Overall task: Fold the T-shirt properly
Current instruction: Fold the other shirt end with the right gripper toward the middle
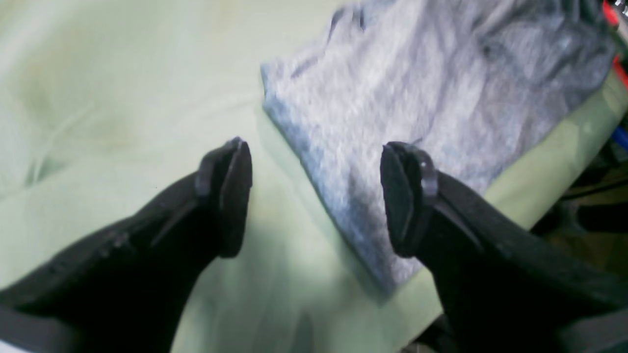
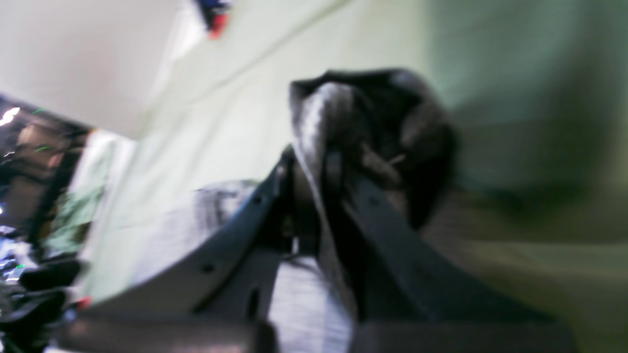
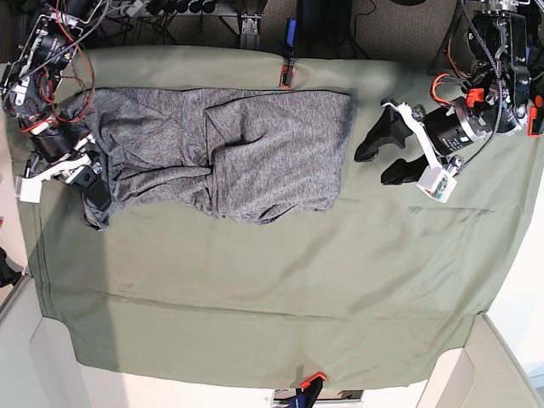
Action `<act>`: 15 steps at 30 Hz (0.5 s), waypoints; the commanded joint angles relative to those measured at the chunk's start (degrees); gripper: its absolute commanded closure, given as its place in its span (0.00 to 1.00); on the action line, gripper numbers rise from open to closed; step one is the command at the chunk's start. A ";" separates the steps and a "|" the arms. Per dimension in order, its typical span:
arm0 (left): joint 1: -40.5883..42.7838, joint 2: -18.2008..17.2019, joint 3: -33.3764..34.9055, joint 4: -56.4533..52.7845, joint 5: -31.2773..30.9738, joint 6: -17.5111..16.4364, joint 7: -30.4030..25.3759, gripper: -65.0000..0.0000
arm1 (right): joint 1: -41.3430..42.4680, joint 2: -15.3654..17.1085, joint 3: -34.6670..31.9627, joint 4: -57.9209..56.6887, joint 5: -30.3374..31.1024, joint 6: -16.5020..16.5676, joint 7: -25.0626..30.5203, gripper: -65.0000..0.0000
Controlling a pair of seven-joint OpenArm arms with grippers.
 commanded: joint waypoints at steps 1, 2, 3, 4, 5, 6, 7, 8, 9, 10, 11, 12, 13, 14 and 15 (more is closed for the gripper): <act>-0.20 -1.27 -0.39 0.96 -1.22 -0.52 -1.51 0.33 | 0.57 -1.14 -0.68 2.58 2.32 0.87 0.87 1.00; 0.07 -1.75 -0.39 0.96 -1.18 -0.52 -1.49 0.33 | 0.39 -2.73 -1.55 4.00 2.40 0.92 0.66 1.00; 0.42 -2.19 -0.39 0.96 -1.20 -0.52 -1.49 0.33 | 0.11 -4.28 -2.71 5.25 2.38 0.90 0.46 1.00; 0.70 -2.69 -0.39 0.96 -1.18 -0.52 -1.51 0.33 | -0.22 -5.68 -4.33 6.34 2.38 0.90 0.46 1.00; 0.96 -3.08 -0.39 0.96 -1.16 -0.52 -1.46 0.33 | -0.55 -7.06 -6.29 7.17 2.34 0.92 0.48 1.00; 1.14 -3.39 -0.39 0.96 -1.16 -0.52 -1.46 0.33 | -0.81 -8.28 -8.61 7.69 2.14 0.96 0.48 1.00; 1.27 -3.67 -0.39 0.96 -1.16 -0.52 -1.46 0.33 | -0.83 -9.44 -11.15 7.87 1.68 1.09 0.50 1.00; 1.25 -3.67 -0.39 0.96 -1.18 -0.52 -1.49 0.33 | -0.81 -10.47 -13.81 7.85 1.03 1.09 0.59 1.00; 1.33 -3.65 -0.39 0.96 -1.14 -0.52 -1.42 0.33 | -0.83 -11.06 -16.65 7.85 0.33 1.05 1.11 1.00; 1.64 -3.67 -0.39 0.96 -1.22 -0.52 -1.44 0.33 | -0.98 -11.08 -20.20 7.78 -0.68 1.05 2.19 1.00; 1.77 -3.65 -0.39 0.94 -1.14 -0.52 -1.42 0.33 | -1.01 -11.08 -23.37 7.76 -2.47 1.03 3.34 1.00; 1.99 -3.67 -0.39 0.92 -0.96 -0.52 -1.42 0.33 | -0.98 -11.08 -26.51 7.65 -4.39 1.03 4.55 1.00; 2.32 -3.67 -0.39 0.92 -0.74 -0.52 -1.42 0.33 | -0.96 -11.08 -29.62 7.43 -6.38 1.01 5.79 1.00; 2.62 -3.67 -0.39 0.92 -0.55 -0.52 -1.44 0.33 | -0.94 -11.10 -32.50 7.13 -8.26 0.98 6.78 1.00; 2.89 -3.67 -0.39 0.92 -0.52 -0.52 -1.44 0.33 | -0.94 -11.10 -35.28 6.58 -9.84 0.74 7.87 1.00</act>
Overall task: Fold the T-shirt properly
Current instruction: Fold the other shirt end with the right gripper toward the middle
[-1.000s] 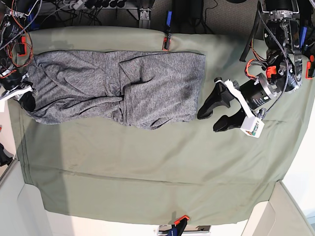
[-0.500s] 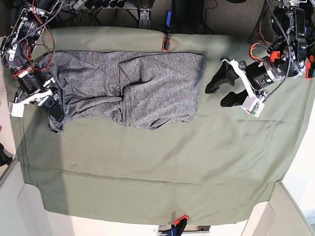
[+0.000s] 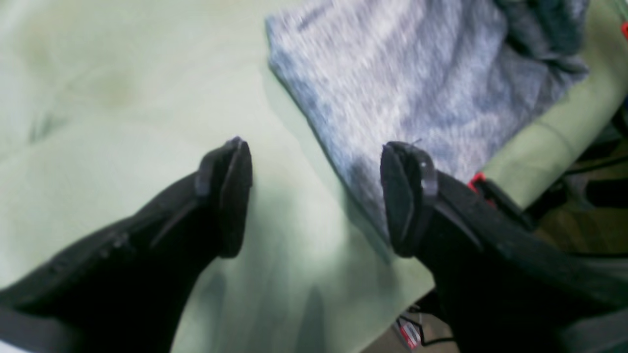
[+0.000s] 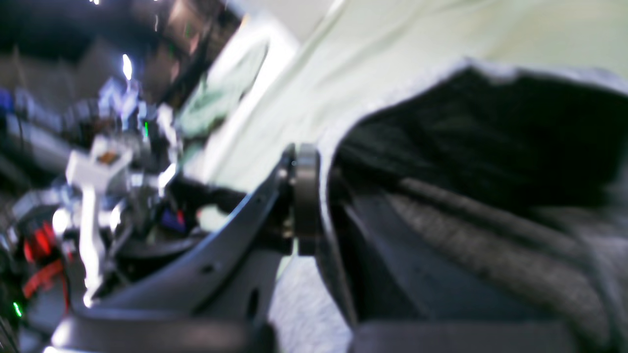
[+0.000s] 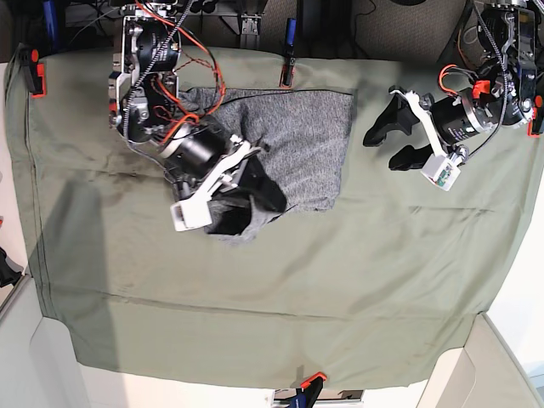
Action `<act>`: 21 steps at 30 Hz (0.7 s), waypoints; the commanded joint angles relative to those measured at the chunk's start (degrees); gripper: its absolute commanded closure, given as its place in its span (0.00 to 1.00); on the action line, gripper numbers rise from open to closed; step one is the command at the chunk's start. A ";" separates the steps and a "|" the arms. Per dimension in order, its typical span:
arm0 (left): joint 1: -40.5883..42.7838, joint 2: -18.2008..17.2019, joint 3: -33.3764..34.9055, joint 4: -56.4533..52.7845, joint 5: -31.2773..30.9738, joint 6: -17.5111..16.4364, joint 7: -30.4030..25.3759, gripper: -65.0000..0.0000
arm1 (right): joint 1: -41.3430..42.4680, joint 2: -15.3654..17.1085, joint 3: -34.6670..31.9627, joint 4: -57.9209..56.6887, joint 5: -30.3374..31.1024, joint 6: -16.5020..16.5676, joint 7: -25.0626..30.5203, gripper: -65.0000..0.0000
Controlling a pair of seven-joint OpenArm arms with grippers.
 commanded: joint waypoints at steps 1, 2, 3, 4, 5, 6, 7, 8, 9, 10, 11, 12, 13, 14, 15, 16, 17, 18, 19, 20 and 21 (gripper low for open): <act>-0.15 -0.85 -0.42 0.92 -0.92 -0.52 -1.25 0.33 | 0.76 -0.39 -2.60 0.11 0.07 0.37 2.23 1.00; -0.15 -0.85 -0.42 0.92 -0.90 -0.52 -1.22 0.33 | 0.76 -0.42 -5.20 -0.61 -1.51 0.39 3.17 1.00; -0.15 -0.85 -0.42 0.92 -0.79 -0.52 -1.25 0.33 | 0.76 -0.42 -7.72 -1.40 -3.02 0.39 4.17 1.00; -0.15 -0.85 -0.42 0.92 -0.79 -0.52 -1.22 0.33 | 0.76 -0.42 -10.16 -2.36 -4.50 0.39 5.29 1.00; -0.15 -0.85 -0.42 0.92 -0.79 -0.52 -1.25 0.33 | 0.79 -0.44 -12.55 -3.37 -6.10 0.39 6.49 1.00; -0.15 -0.83 -0.42 0.92 -0.79 -0.52 -1.22 0.33 | 0.87 -0.44 -14.78 -4.33 -8.09 0.39 7.80 1.00; -0.15 -0.85 -0.42 0.92 -0.79 -0.52 -1.22 0.33 | 1.05 -0.44 -16.81 -5.27 -10.54 0.37 8.94 1.00; -0.15 -0.85 -0.42 0.92 -0.79 -0.52 -1.25 0.33 | 1.38 -0.44 -18.51 -6.29 -13.05 0.20 10.47 1.00; -0.15 -0.85 -0.42 0.92 -0.79 -0.52 -1.22 0.33 | 1.79 -0.44 -19.93 -7.37 -14.97 -0.22 12.04 1.00; -0.09 -0.85 -0.42 0.92 -0.79 -0.52 -1.05 0.33 | 2.32 -0.44 -21.03 -8.39 -16.31 -0.83 13.14 0.99; 0.07 -0.85 -0.42 0.92 -0.81 -0.52 -1.01 0.33 | 2.73 -0.44 -21.79 -9.22 -17.20 -1.31 13.62 0.82; 0.35 -0.85 -0.42 0.92 -0.81 -0.52 -0.98 0.33 | 3.08 -0.44 -22.25 -9.75 -17.77 -1.31 13.68 0.65; 0.61 -0.85 -0.42 0.92 -0.81 -0.52 -0.87 0.33 | 3.45 -0.44 -22.40 -10.08 -17.77 -1.31 13.62 0.51; 0.83 -0.85 -0.42 0.92 -0.81 -0.52 -0.85 0.33 | 3.65 -0.46 -22.38 -10.10 -17.73 -1.29 13.62 0.41; 1.09 -0.85 -0.42 0.92 -0.81 -0.52 -0.85 0.33 | 3.80 -0.44 -22.38 -9.97 -17.68 -1.27 13.64 0.37; 1.27 -0.85 -0.42 0.92 -0.83 -0.52 -0.87 0.33 | 4.13 -0.44 -22.38 -9.79 -17.64 -1.16 13.55 0.37; 1.42 -0.85 -0.42 0.92 -0.83 -0.52 -0.87 0.33 | 4.46 -0.46 -22.38 -9.53 -16.98 -1.01 13.11 0.37; 1.57 -0.85 -0.42 0.92 -0.81 -0.52 -0.87 0.33 | 4.63 -0.46 -22.38 -9.05 -16.17 -1.03 12.92 0.37; 1.73 -0.85 -0.42 0.92 -0.79 -0.52 -0.85 0.33 | 4.57 -0.46 -22.38 -8.13 -15.56 -1.03 12.92 0.37; 1.77 -0.83 -0.42 0.92 -0.79 -0.52 -0.85 0.33 | 4.52 -0.44 -22.38 -7.04 -15.04 -0.90 12.79 0.37; 1.88 -0.85 -0.42 0.92 -0.81 -0.52 -0.87 0.33 | 4.52 -0.46 -22.38 -5.86 -14.60 -0.61 12.28 0.37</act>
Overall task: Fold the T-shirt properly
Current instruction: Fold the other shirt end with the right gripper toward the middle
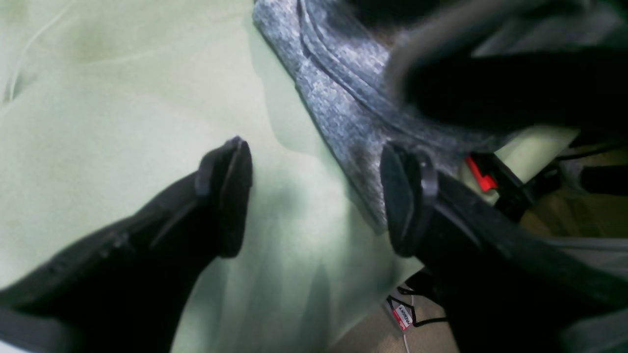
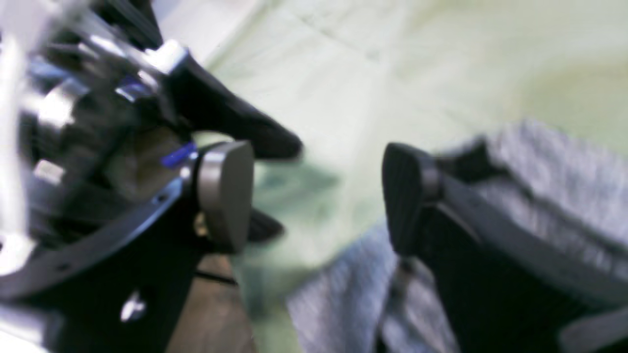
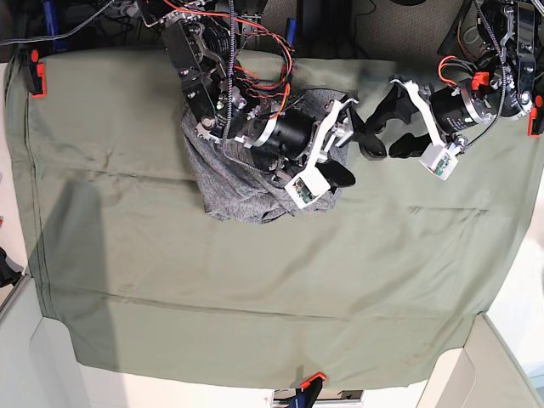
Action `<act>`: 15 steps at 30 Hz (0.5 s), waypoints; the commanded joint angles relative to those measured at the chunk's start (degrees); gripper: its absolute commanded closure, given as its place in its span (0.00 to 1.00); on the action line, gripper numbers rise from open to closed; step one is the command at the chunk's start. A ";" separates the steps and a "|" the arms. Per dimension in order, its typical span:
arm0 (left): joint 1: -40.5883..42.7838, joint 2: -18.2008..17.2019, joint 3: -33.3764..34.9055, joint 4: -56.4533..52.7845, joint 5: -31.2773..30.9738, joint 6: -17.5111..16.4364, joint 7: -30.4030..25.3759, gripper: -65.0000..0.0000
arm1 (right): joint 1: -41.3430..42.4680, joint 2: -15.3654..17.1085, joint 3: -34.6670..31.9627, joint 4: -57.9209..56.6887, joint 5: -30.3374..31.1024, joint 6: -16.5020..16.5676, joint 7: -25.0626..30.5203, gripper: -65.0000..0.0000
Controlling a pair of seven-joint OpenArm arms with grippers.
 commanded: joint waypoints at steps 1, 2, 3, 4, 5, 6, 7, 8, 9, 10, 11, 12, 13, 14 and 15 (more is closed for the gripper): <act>-0.15 -0.83 -0.39 0.92 -1.16 -0.52 -1.33 0.33 | 0.92 -0.74 -0.20 2.36 1.27 0.90 1.01 0.37; -0.13 -0.83 -0.39 0.92 -1.16 -0.52 -1.31 0.33 | 0.92 -0.74 -0.20 3.80 1.20 0.87 0.83 0.37; -0.15 -0.83 -0.39 0.92 -1.16 -0.52 -1.31 0.33 | 0.92 -0.74 -0.20 5.27 1.05 0.85 0.66 0.37; -0.13 -0.83 -0.39 0.92 -1.16 -0.52 -1.31 0.33 | 0.92 -0.74 -0.20 6.62 1.07 0.85 0.46 0.37; -0.07 -0.83 -0.39 0.92 -1.18 -0.52 -1.31 0.33 | 0.92 -0.74 -0.20 7.98 1.05 0.85 0.15 0.37; 0.04 -0.83 -0.39 0.92 -1.18 -0.52 -1.31 0.33 | 0.92 -0.72 -0.17 9.25 0.81 0.81 -0.52 0.37; 0.17 -0.83 -0.39 0.92 -1.20 -0.52 -1.29 0.33 | 0.94 -0.74 -0.09 10.40 -0.37 0.79 -1.33 0.37; 0.35 -0.83 -0.39 0.92 -1.18 -0.52 -1.29 0.33 | 0.92 -0.74 0.22 11.45 -2.08 0.55 -1.90 0.37; 0.46 -0.83 -0.39 0.92 -1.20 -0.52 -1.29 0.33 | 0.92 -0.66 0.79 12.28 -4.15 -0.13 -1.99 0.37; 0.46 -0.83 -0.39 0.94 -1.25 -0.52 -1.29 0.34 | 0.92 -0.59 1.64 12.87 -6.08 -0.74 -1.97 0.37; 0.46 -0.83 -0.39 0.94 -1.29 -0.52 -1.29 0.38 | 0.92 -0.61 2.95 13.25 -7.89 -1.46 -1.92 0.37; 0.46 -0.83 -0.39 1.03 -1.66 -0.52 -1.29 0.47 | 0.94 -0.61 4.59 13.42 -8.70 -2.27 -1.88 0.37; 0.46 -0.83 -0.39 1.18 -2.38 -0.52 -1.29 0.61 | 0.94 -0.61 6.54 13.42 -9.27 -2.71 -1.62 0.38; 0.46 -0.81 -0.37 1.51 -3.56 -0.52 -1.29 0.77 | 0.94 -0.61 8.70 13.42 -9.49 -2.69 -1.42 0.43; 0.46 -0.81 -0.37 1.92 -5.07 -0.52 -1.29 0.90 | 0.96 -0.61 11.10 13.42 -9.51 -2.69 -1.40 0.53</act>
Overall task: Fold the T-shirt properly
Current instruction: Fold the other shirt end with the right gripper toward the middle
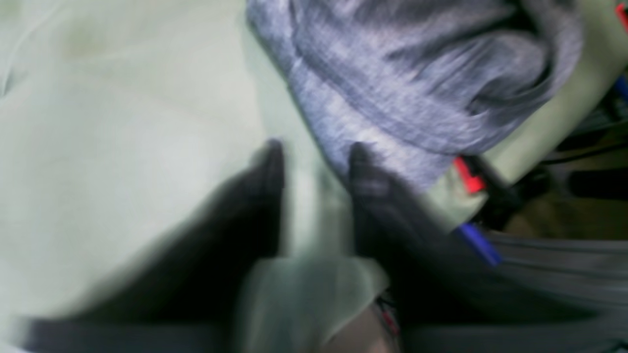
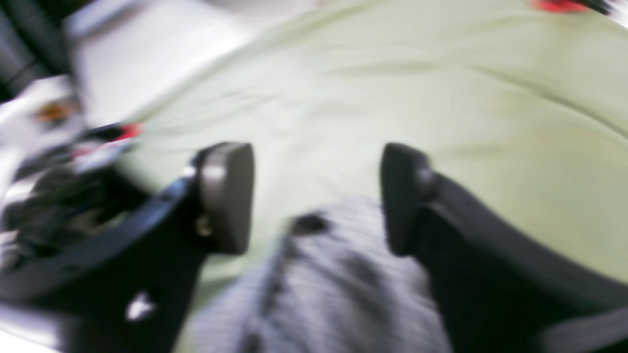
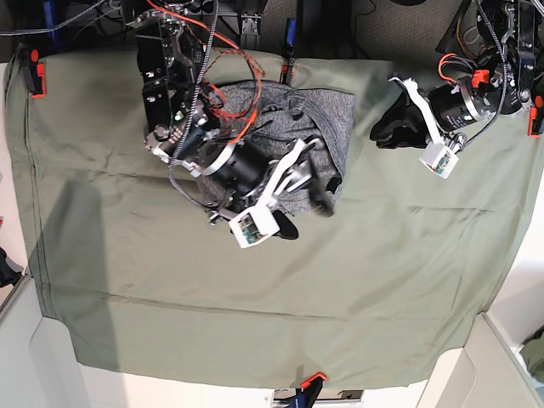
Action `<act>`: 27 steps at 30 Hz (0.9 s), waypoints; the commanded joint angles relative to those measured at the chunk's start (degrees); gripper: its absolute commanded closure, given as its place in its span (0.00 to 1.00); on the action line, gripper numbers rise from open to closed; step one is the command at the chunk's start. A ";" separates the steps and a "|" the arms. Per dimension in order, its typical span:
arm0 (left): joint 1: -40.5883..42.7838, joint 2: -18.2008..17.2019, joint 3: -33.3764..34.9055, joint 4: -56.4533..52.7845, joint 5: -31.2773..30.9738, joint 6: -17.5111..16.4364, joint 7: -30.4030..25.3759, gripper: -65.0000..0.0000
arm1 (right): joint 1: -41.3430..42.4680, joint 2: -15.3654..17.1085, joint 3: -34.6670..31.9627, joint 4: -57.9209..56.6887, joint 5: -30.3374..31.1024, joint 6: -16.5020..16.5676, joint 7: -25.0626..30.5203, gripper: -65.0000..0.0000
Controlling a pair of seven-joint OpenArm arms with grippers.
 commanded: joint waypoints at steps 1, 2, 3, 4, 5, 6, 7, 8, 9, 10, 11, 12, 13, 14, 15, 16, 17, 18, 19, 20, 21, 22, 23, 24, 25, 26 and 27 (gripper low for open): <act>-0.15 -0.81 -0.37 1.88 -2.62 -0.49 -1.29 0.98 | 0.98 -0.61 2.16 1.18 0.81 0.00 1.66 0.69; -0.15 -0.81 -0.37 2.56 -3.15 -0.49 -1.31 1.00 | 1.18 -0.59 4.74 1.07 0.79 0.00 1.57 0.87; -0.15 -0.79 -0.26 3.30 -3.17 -0.49 -1.31 1.00 | 1.60 -0.59 7.34 0.81 0.81 -0.02 1.57 1.00; -0.15 -0.79 -0.04 3.89 -3.04 -0.49 -1.29 1.00 | 2.12 -0.59 9.94 0.37 0.79 0.00 1.60 1.00; -0.13 -0.79 0.28 4.35 -2.91 -0.49 -1.29 1.00 | 2.84 -0.52 12.52 -0.11 0.76 0.07 1.55 1.00; 0.02 -0.79 0.72 4.68 -2.93 -0.49 -1.31 1.00 | 3.74 -0.37 15.02 -0.70 0.83 0.07 1.57 1.00; 0.26 -0.76 1.42 5.14 -2.99 -0.49 -1.31 1.00 | 4.50 -0.07 17.40 -1.33 0.79 0.09 1.57 1.00; 0.63 -0.74 2.29 5.77 -2.99 -0.49 -1.33 1.00 | 5.29 0.46 19.41 -2.01 0.90 0.07 1.57 1.00; 0.85 -0.72 3.50 6.51 -2.99 -0.49 -1.33 1.00 | 6.12 1.20 21.18 -2.91 0.90 0.07 1.57 1.00; 0.96 -0.63 4.94 7.28 -2.91 -0.49 -1.33 1.00 | 6.91 2.01 22.60 -4.11 0.90 0.07 1.60 1.00; 0.94 -0.61 6.58 8.00 -2.89 -0.49 -1.36 1.00 | 7.67 2.78 23.80 -5.44 0.94 0.07 1.57 1.00; 0.83 -0.50 8.31 8.70 -2.67 -0.49 -1.57 1.00 | 8.37 3.45 24.68 -6.82 1.14 0.04 1.57 1.00; 0.57 -0.15 10.05 9.31 -1.53 -0.49 -1.75 1.00 | 8.96 4.09 25.22 -8.37 1.53 0.04 1.60 1.00; 0.15 0.50 11.72 9.62 0.46 -0.49 -1.75 1.00 | 9.38 4.63 25.40 -9.97 2.14 0.07 1.57 1.00; -0.42 1.31 13.35 9.64 2.75 -0.49 -1.73 1.00 | 9.51 5.29 25.38 -11.37 2.82 0.09 1.60 1.00; -1.01 2.19 14.99 9.62 5.62 -0.49 -1.73 1.00 | 9.49 5.53 25.31 -12.68 3.69 0.09 1.60 1.00; -1.75 3.13 16.44 9.62 8.39 -0.49 -1.75 1.00 | 9.46 5.66 25.33 -13.84 4.26 0.09 1.60 1.00; -2.75 4.09 17.59 9.62 10.69 -0.49 -1.79 1.00 | 9.44 5.64 25.33 -14.86 4.33 0.09 1.60 1.00; -3.85 5.07 18.45 9.62 12.24 -0.49 -1.90 1.00 | 9.46 5.64 25.33 -15.76 4.33 0.09 1.60 1.00; -5.03 6.01 18.91 9.62 13.16 -0.49 -2.01 1.00 | 9.46 5.64 25.33 -16.48 4.35 0.09 1.60 1.00; -6.05 6.86 19.02 9.62 13.97 -0.49 -2.12 1.00 | 9.44 5.60 25.33 -16.94 4.35 0.09 1.60 1.00; -6.82 7.54 18.97 9.57 15.34 -0.49 -2.56 1.00 | 9.38 5.60 25.31 -17.27 4.52 0.11 1.60 1.00; -7.23 7.82 18.97 9.35 17.05 -0.49 -3.10 1.00 | 9.27 5.60 25.33 -17.35 4.92 0.11 1.55 1.00; -7.34 7.72 18.97 8.85 18.62 -0.49 -3.89 1.00 | 9.09 5.62 25.33 -17.40 5.22 0.11 1.55 1.00; -7.34 7.67 18.97 8.15 20.52 -0.49 -4.44 1.00 | 9.01 5.62 25.33 -17.40 5.40 0.11 1.55 1.00; -7.32 7.54 18.97 7.19 21.99 -0.49 -4.61 1.00 | 9.01 5.64 25.33 -17.40 5.35 0.11 1.53 1.00; -7.32 7.41 18.97 6.10 22.84 -0.49 -4.61 1.00 | 9.05 5.66 25.33 -17.40 5.35 0.11 1.55 1.00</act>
